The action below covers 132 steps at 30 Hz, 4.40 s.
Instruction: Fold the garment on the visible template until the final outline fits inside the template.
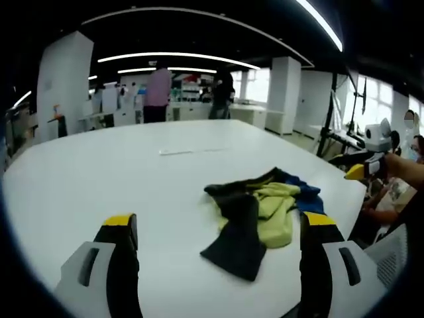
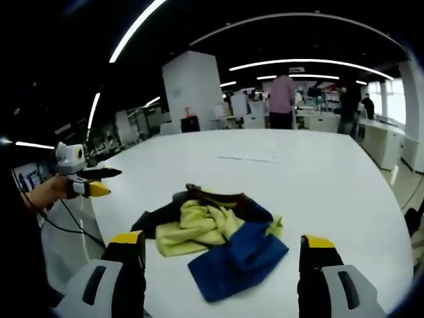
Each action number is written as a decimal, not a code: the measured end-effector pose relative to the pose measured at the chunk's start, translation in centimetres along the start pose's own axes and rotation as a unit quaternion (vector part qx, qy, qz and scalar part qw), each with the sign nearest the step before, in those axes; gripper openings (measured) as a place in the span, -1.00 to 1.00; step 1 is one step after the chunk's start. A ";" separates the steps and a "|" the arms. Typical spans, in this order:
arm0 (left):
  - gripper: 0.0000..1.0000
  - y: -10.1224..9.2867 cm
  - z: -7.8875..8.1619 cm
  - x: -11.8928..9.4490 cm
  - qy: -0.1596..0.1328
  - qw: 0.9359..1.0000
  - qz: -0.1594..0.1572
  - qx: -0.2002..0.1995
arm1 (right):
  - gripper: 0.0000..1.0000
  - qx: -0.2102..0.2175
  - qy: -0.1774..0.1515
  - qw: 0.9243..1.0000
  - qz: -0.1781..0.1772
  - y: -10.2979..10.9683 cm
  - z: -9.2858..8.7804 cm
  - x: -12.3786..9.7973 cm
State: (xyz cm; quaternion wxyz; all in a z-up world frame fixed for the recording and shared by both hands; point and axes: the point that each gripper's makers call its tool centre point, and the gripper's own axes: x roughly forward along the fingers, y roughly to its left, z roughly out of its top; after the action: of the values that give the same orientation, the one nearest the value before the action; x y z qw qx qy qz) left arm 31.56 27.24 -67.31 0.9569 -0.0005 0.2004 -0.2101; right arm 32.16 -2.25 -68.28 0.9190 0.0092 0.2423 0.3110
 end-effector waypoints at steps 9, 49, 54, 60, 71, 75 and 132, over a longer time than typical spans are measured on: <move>0.97 0.0 0.0 0.2 0.001 1.000 -0.006 0.001 | 0.90 0.003 0.003 1.000 -0.002 0.1 -0.1 0.0; 0.84 0.1 0.0 1.7 0.004 0.998 -0.066 0.001 | 0.82 0.008 0.007 1.000 -0.020 0.9 0.2 0.0; 0.74 0.0 0.2 1.8 0.008 0.998 -0.068 0.004 | 0.76 0.005 0.004 1.000 -0.015 0.9 0.5 0.0; 0.60 -0.3 0.4 2.3 0.019 0.997 -0.079 0.020 | 0.66 0.006 0.001 1.000 -0.009 0.3 0.9 0.4; 0.30 -0.4 1.4 5.0 0.011 0.995 -0.093 0.031 | 0.46 -0.004 0.005 1.000 0.004 -1.0 1.6 1.8; 0.23 -0.3 1.6 5.9 0.016 0.994 -0.101 0.033 | 0.40 -0.008 0.009 1.000 0.012 -1.4 1.8 2.7; -0.77 -1.3 -1.7 19.5 0.107 0.964 -0.207 0.128 | -0.62 -0.056 0.111 0.987 0.104 -6.2 -0.8 14.1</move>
State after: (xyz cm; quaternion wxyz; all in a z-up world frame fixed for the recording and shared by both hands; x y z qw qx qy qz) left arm 46.56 18.36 -76.24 0.8576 0.1032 0.2684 -0.4265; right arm 45.03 0.81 -76.25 0.8480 -0.0513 0.3230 0.4172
